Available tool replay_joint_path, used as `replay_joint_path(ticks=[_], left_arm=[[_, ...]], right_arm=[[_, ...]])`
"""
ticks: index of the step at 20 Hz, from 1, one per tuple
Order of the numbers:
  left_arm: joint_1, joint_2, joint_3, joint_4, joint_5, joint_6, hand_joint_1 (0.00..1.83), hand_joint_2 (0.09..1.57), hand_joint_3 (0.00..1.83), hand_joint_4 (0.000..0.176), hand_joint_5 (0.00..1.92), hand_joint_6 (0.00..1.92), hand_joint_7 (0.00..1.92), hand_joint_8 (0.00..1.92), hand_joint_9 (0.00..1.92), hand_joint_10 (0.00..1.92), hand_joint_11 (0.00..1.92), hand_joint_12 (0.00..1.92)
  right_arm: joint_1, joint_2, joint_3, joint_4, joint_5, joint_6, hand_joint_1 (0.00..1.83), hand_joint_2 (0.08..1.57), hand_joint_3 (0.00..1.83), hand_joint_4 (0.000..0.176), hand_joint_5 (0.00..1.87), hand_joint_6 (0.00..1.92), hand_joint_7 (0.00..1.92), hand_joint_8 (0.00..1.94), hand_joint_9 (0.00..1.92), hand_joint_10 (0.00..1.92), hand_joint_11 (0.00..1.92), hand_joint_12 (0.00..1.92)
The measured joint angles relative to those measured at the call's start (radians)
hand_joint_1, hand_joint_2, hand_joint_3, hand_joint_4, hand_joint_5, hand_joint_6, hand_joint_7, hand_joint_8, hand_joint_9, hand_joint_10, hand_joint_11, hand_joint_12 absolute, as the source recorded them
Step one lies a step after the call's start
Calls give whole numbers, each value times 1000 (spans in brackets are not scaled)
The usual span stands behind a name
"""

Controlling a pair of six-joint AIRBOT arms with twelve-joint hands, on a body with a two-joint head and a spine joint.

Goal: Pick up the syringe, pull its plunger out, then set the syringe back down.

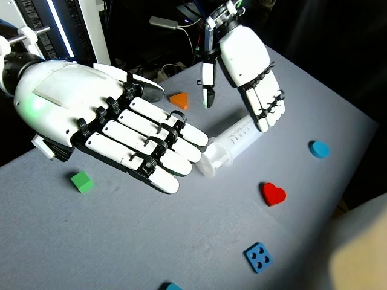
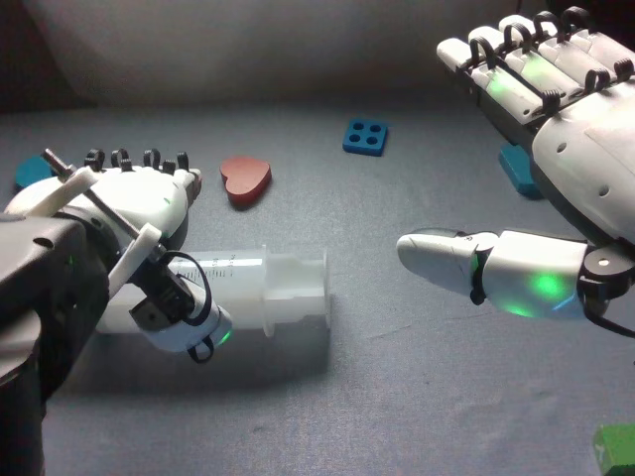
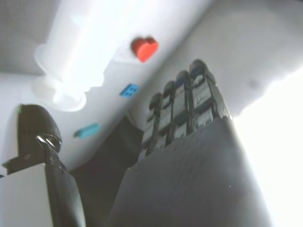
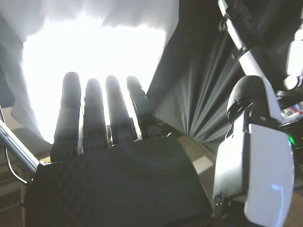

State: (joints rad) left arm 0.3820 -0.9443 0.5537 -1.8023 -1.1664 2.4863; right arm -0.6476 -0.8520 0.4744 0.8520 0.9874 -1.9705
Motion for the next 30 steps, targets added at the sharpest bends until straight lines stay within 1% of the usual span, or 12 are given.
replay_joint_path(ticks=[2,4,5,7,9,12,15,18,22,25,26,30], left_arm=[[24,0,3,6,6,-46,815,1041,3,0,30,1,6,1,0,0,0,46],[26,0,19,-7,27,-46,814,1042,2,0,31,1,6,1,0,0,0,21],[27,0,28,-3,42,-41,812,1040,1,0,31,1,6,1,0,0,0,16],[27,-1,44,8,65,-28,807,1044,2,0,33,2,7,1,0,0,0,0],[35,-6,55,13,87,-27,810,1042,1,0,27,0,12,3,0,0,0,0],[57,-13,59,11,96,-22,807,1036,0,0,28,0,13,3,0,0,0,0],[100,-14,59,64,96,-39,807,1037,0,0,30,1,18,4,0,0,0,0],[142,-26,58,131,67,-120,810,1034,0,0,29,1,12,1,0,0,0,0],[177,-54,55,163,5,-148,823,1041,2,0,32,2,16,2,0,0,0,0],[208,-81,55,205,-36,-191,816,1047,4,0,33,1,17,2,0,0,0,0],[214,-88,57,207,-45,-198,817,1047,3,0,30,0,16,1,0,0,0,0],[254,-132,94,226,-65,-229,815,1046,2,0,46,6,32,5,0,0,24,13]], right_arm=[[0,0,0,0,0,0,23,976,6,0,0,0,0,0,0,0,0,287],[0,0,0,0,0,0,22,976,6,0,0,0,0,0,0,0,0,287],[0,0,0,0,0,0,20,977,5,0,0,0,0,0,3,1,0,335],[0,0,0,0,0,0,18,980,3,0,0,0,0,0,15,2,0,347],[0,0,0,0,0,0,19,984,2,0,0,0,0,0,2,0,0,253],[0,0,0,0,1,0,18,985,2,0,0,0,0,0,0,0,0,236],[0,0,0,0,1,0,28,982,1,0,0,0,0,0,0,0,0,234],[0,-2,0,0,2,0,22,975,0,0,0,0,0,0,16,4,0,307],[0,-2,0,0,2,0,38,968,0,0,0,0,0,0,15,1,0,358],[0,-2,0,0,2,0,39,967,0,0,2,1,0,0,14,0,0,306],[0,-2,0,0,2,0,37,967,0,0,4,1,0,0,14,0,0,325],[0,-2,0,0,2,0,46,963,0,0,5,2,0,0,2,0,0,303]])
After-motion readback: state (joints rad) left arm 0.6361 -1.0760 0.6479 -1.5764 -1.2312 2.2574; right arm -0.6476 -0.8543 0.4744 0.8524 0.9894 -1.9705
